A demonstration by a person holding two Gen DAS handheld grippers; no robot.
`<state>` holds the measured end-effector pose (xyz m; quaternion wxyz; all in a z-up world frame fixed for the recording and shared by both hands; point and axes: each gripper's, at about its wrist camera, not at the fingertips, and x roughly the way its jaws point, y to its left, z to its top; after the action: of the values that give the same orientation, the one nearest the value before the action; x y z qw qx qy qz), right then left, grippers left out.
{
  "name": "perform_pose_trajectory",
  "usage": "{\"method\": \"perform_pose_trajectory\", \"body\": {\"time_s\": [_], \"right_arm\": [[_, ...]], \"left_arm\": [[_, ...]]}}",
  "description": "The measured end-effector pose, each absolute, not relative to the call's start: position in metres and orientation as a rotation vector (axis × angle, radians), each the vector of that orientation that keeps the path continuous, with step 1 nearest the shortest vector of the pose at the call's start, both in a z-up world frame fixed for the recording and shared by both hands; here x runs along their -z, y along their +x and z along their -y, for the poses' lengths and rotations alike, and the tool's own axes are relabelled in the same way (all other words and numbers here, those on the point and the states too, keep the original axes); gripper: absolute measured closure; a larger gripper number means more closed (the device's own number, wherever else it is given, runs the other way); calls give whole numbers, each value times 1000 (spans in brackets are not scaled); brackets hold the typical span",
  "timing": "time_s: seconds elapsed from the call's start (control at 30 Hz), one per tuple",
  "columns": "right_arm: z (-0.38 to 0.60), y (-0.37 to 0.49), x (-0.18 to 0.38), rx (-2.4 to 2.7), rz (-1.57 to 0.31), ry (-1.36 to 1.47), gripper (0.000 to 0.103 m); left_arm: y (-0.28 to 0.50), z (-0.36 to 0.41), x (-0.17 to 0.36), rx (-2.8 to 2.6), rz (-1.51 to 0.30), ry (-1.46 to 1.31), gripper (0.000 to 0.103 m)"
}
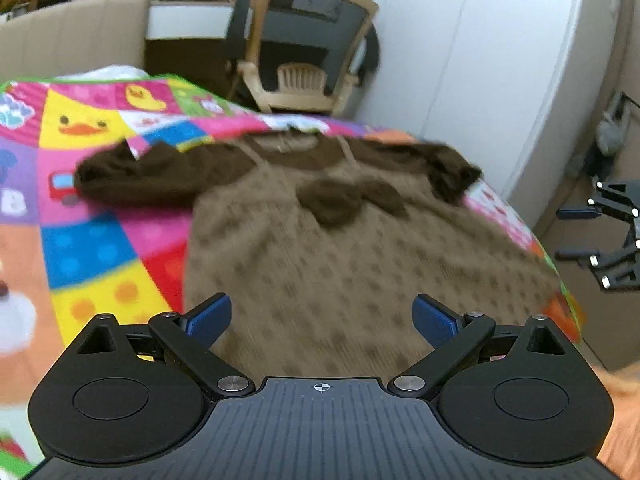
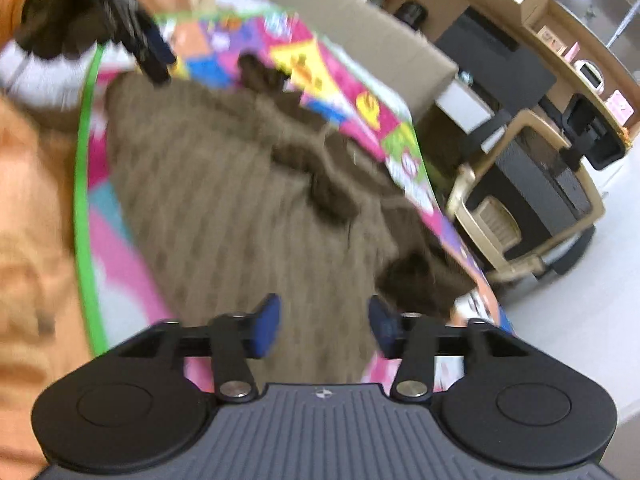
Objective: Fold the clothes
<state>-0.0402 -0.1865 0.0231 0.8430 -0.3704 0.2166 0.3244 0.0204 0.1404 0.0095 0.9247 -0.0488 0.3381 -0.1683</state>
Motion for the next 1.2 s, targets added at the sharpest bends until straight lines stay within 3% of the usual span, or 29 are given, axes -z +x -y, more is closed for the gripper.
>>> {"method": "perform_pose_trajectory", "body": {"time_s": [0.07,0.13,0.3,0.37,0.63,0.7,0.73,0.8,0.83,0.9,0.93,0.97,1.2], "right_arm": [[176,-14,-30,-722,-452,-674,44],[162,16,-29,-743,-467,-551,25],[129,92,-2,-749,-552,-326,15],[121,109,12,-733,-560,-274,2],[113,147,47,-755,-702,-26,0],[116,151,52,-750,-731,24,0],[118,154,56,-741,-750,53,0],[122,159,62,-728,-768,112,0],[125,158,63,-728,-760,141,0],[129,157,65,-728,-749,181,0],[130,157,66,-729,-745,195,0],[132,157,67,-730,-742,208,0],[136,159,67,-765,-742,226,0]], "left_arm": [[39,-146,-19,311,-675,-123,2],[65,-155,-25,253,-661,-171,2],[132,-185,-23,-57,-620,-141,2],[154,-196,-18,-170,-605,-69,2],[218,-224,29,-186,-698,76,5],[221,-226,37,-174,-708,86,15],[222,-227,40,-182,-713,100,30],[226,-232,47,-219,-717,102,38],[228,-235,50,-242,-714,96,47],[228,-243,53,-285,-709,80,70],[227,-247,54,-307,-706,72,91],[225,-253,53,-338,-699,55,95],[162,-282,33,-467,-600,-228,96]]}}
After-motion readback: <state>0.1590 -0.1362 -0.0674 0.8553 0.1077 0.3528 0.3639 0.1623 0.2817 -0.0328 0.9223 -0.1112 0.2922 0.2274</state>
